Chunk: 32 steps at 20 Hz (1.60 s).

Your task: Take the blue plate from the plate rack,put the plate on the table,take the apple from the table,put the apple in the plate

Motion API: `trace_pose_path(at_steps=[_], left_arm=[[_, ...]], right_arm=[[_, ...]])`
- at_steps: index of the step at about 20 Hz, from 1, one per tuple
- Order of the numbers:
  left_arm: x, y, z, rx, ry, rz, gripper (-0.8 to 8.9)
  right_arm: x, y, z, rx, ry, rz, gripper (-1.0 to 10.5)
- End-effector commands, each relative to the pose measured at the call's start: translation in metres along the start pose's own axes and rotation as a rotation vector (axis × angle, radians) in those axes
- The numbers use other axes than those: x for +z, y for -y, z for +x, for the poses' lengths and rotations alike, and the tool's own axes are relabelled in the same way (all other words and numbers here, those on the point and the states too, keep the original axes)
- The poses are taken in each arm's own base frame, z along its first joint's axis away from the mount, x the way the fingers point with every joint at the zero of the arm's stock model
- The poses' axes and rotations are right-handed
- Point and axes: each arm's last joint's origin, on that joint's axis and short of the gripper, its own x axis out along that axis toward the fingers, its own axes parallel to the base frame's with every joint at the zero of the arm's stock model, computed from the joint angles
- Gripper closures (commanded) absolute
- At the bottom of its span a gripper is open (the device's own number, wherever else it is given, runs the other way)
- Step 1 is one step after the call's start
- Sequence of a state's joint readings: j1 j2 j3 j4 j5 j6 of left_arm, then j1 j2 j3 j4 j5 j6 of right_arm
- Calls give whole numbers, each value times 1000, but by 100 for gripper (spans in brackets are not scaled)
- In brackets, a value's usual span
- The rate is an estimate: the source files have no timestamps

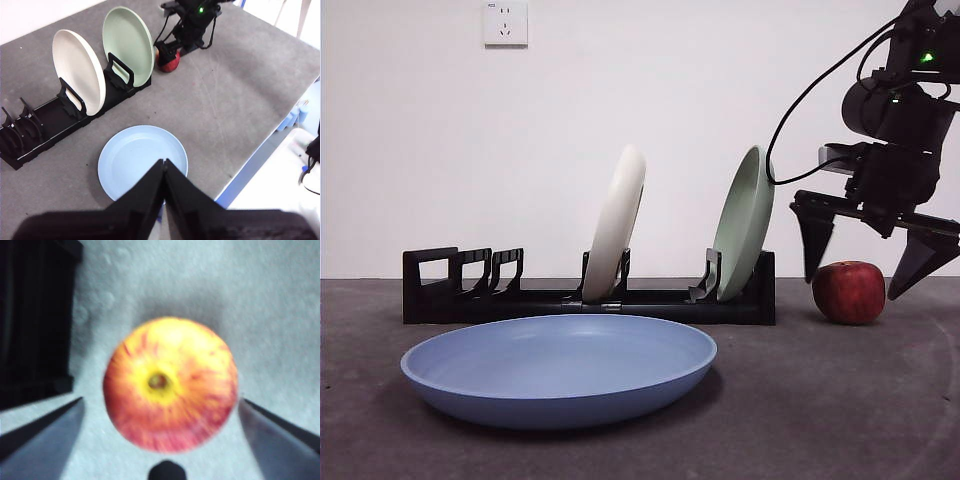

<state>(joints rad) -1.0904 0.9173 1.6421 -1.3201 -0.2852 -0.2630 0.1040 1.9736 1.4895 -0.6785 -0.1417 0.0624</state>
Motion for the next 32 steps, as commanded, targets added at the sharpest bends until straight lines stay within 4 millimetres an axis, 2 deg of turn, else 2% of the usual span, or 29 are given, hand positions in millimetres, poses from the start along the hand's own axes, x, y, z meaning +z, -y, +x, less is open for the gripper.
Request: trace_pose_path(at_steps=[1,3,5,7,9,13,15,17,21,25,28,32], left_arm=[[-1,-1,-3,0,14,-22,821],[-1,-1,-4,-1,15,-22,821],[-1,-1,-4,-1,15,-21,821],[-1,-2,-4,-2,15,-17,821],[-1,-2,-4,-1,15,-9,821],[-1,-2,-4,-1,15,17,821],[-1,-2,-4,0,16,38,821],[-1,-2,-4,0,16,46,821],[-1,-2,-4,0,16,54,821],[-1,-2,-4,0,15,53,819],[-1,-2,-4,-1,16,53,818],[-1,-2,-4,-1,16,53,818]], right_arm=[[-3,1,2,-28,-27,-6,919],[-4,1,1,-31,-39,-6,929],[-7,-1,-9,-32,-61,-15,954],[-10,-4,-31,-32,-67,-32,952],[-18,-11,-64,-6,-75,-38,947],[-47,-46,-133,112,-95,-114,946],[-62,-68,-155,201,-99,-175,946],[-74,-94,-167,265,-92,-246,946],[-91,-152,-161,336,-104,-366,946],[-108,-208,-134,346,-98,-474,945],[-118,-238,-103,306,-126,-501,945],[-128,-262,-71,295,-143,-499,945]])
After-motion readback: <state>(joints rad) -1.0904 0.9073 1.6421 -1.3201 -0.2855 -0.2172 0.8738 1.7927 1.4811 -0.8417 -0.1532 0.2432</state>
